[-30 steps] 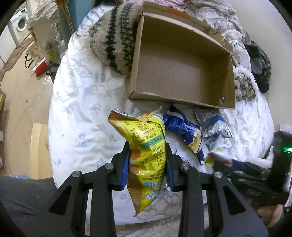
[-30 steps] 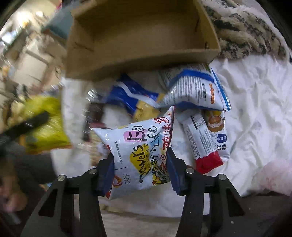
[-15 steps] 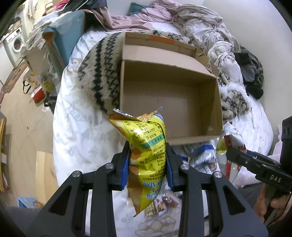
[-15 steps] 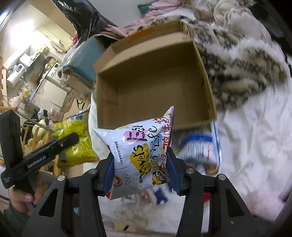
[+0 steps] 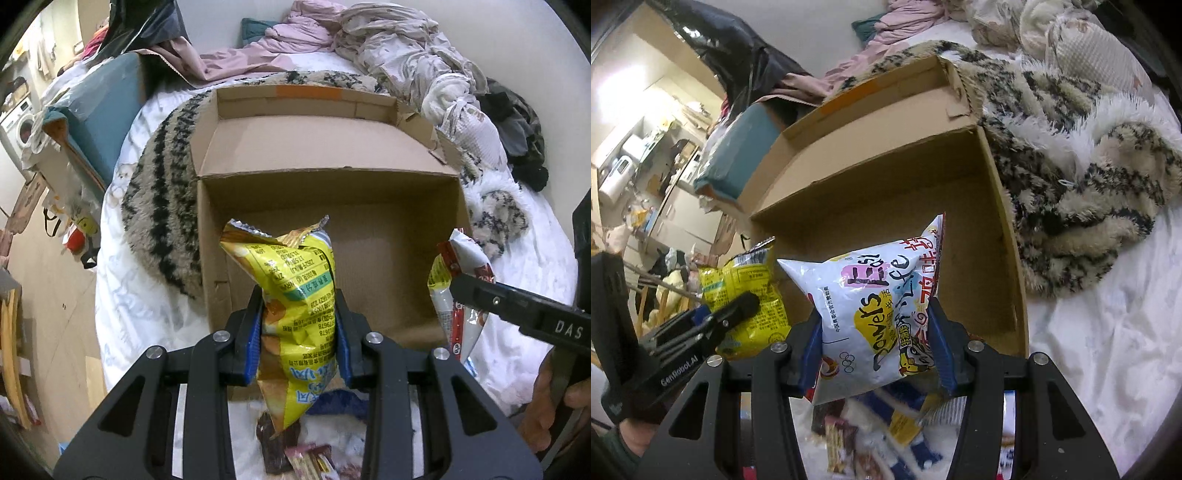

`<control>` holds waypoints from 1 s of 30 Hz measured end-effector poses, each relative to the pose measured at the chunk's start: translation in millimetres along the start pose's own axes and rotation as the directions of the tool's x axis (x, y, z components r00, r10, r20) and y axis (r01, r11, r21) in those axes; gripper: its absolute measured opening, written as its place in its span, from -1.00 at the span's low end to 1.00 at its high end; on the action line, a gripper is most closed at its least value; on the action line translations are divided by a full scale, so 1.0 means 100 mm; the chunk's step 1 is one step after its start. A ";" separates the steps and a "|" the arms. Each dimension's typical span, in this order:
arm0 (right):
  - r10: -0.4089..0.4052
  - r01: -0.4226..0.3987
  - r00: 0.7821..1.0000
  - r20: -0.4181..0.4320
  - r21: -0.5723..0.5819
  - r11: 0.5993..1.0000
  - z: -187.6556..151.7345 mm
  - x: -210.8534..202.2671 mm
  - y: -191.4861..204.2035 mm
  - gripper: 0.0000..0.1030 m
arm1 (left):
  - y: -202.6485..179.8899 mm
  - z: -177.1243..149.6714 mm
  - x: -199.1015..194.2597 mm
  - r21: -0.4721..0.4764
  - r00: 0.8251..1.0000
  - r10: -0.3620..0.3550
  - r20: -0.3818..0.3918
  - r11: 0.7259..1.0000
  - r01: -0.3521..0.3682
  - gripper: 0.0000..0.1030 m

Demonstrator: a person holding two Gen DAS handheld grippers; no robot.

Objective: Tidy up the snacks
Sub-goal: 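Carry both bags over the cardboard box and lower them inside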

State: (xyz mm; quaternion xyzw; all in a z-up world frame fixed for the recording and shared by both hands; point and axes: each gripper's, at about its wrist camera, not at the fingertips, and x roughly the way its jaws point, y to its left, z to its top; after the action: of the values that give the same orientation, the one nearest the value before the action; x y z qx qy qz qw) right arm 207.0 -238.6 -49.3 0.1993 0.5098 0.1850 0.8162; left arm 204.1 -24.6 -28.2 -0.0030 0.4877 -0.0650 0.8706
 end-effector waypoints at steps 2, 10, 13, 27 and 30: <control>0.004 -0.004 1.000 0.003 0.011 1.000 0.00 0.07 -0.05 0.03 | -0.02 -0.02 0.10 0.028 1.000 0.015 0.003 0.999 -0.015 -0.44; -0.028 0.028 1.000 -0.011 -0.003 1.000 -0.02 0.26 -0.12 0.04 | -0.04 -0.06 0.29 0.026 1.000 0.023 -0.008 0.999 -0.023 -0.44; -0.036 0.036 0.999 -0.018 -0.018 0.999 -0.01 0.30 -0.08 0.04 | -0.03 -0.06 0.32 0.018 1.000 0.026 -0.014 1.000 -0.025 -0.43; -0.081 0.081 0.997 -0.007 -0.032 0.996 0.01 0.36 -0.06 0.09 | -0.05 -0.07 0.35 0.020 1.000 0.022 -0.016 1.000 -0.022 -0.36; -0.079 0.079 0.997 0.012 -0.012 0.997 0.02 0.32 -0.07 0.23 | -0.06 -0.09 0.37 0.024 0.999 -0.006 -0.035 1.000 0.007 -0.25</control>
State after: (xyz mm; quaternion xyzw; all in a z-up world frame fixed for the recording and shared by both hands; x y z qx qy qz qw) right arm 223.1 -228.6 -76.6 0.1750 0.5112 0.1545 0.8271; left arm 214.8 -34.0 -63.6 0.0072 0.5019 -0.0738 0.8618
